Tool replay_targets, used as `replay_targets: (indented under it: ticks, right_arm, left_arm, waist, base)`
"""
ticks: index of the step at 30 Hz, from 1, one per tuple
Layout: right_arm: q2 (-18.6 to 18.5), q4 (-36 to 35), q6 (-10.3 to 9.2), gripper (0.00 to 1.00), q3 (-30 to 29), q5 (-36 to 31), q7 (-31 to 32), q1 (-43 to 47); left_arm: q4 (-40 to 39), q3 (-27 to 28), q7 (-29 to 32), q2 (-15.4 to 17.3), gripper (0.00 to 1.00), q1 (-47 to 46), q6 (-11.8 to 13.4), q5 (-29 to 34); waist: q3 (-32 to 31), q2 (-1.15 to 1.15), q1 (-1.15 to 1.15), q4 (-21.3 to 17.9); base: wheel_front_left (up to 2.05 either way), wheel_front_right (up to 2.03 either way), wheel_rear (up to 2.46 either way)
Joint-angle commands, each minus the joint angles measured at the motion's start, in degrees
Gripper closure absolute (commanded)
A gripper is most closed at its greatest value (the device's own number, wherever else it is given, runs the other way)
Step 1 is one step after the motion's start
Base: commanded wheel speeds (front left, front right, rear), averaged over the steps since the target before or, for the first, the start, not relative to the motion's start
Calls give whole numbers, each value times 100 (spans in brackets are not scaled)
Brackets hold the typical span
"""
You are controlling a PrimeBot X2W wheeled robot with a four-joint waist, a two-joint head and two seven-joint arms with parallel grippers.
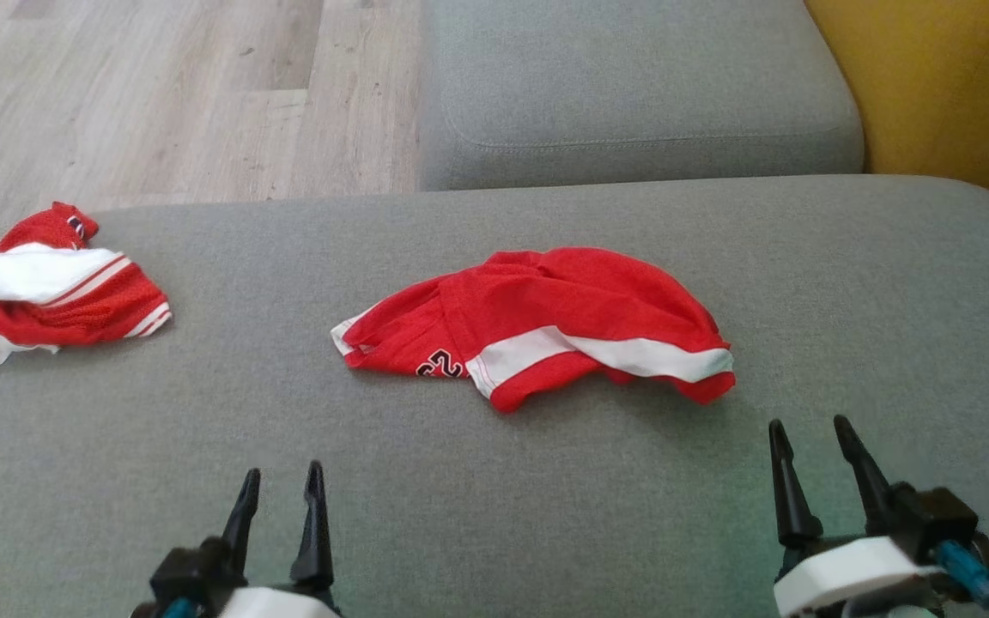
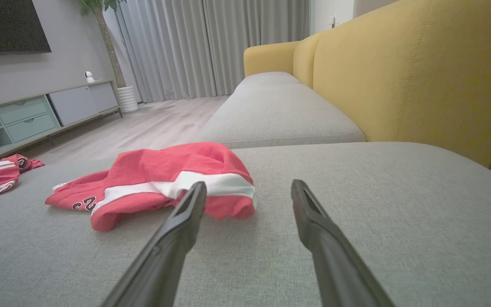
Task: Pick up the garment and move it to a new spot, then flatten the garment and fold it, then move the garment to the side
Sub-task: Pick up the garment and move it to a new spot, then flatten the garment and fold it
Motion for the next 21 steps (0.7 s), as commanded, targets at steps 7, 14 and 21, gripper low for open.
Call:
replay_targets:
  ticks: [7, 14, 21]
  right_arm:
    - [-34, -114, 43, 0, 161, 74, -63, -113]
    - [-34, -66, 43, 0, 158, 69, -63, -150]
    - [-34, -29, 43, 0, 159, 68, -63, -195]
  left_arm:
    - [-330, 373, -54, 44, 0, 23, 13, 143]
    - [-335, 439, -54, 5, 0, 58, -20, 203]
    - [-318, 483, -54, -11, 0, 34, -57, 230]
  waist:
    - [2, 0, 0, 48]
    - [29, 0, 0, 57]
    - [72, 0, 0, 42]
  base:
    - [0, 0, 0]
    - [0, 0, 0]
    - [0, 0, 0]
